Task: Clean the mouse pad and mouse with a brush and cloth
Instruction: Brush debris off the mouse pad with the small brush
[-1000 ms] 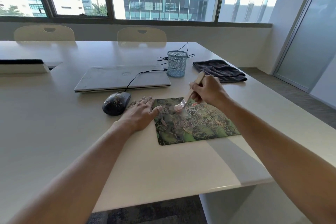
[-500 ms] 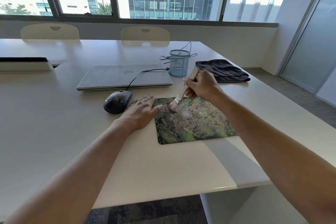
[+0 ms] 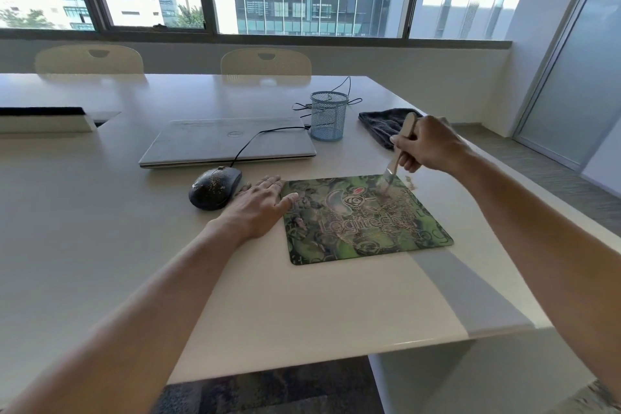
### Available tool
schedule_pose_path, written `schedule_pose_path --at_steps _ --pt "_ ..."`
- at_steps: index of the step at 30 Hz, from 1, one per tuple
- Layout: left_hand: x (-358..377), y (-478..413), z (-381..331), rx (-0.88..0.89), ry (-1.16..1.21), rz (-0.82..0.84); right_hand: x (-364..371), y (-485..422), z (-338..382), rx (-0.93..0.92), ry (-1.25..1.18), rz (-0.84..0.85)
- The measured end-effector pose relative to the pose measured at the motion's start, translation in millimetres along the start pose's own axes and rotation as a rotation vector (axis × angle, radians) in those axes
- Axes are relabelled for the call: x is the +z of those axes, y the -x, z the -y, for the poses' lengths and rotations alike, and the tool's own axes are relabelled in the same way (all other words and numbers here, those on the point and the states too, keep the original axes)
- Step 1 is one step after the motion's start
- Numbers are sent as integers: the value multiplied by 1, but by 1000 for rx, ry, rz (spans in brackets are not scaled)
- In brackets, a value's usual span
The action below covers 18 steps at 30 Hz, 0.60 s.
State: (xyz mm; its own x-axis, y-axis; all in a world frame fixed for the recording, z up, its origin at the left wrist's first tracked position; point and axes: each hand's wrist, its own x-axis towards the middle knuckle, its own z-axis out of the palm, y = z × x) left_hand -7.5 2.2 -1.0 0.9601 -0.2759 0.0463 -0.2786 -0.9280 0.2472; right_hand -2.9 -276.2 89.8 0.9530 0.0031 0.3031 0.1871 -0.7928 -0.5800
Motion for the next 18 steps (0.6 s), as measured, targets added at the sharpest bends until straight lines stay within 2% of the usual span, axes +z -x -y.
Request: schedule_pose_path --at_steps 6,13,18 --pt "-1 2 -1 -7 1 8 27 4 9 36 -271 24" --pt "-2 3 -2 -6 6 11 0 1 -25 107 -95 4" --pt "-2 3 -3 -5 -5 9 -14 0 -27 73 55 -18"
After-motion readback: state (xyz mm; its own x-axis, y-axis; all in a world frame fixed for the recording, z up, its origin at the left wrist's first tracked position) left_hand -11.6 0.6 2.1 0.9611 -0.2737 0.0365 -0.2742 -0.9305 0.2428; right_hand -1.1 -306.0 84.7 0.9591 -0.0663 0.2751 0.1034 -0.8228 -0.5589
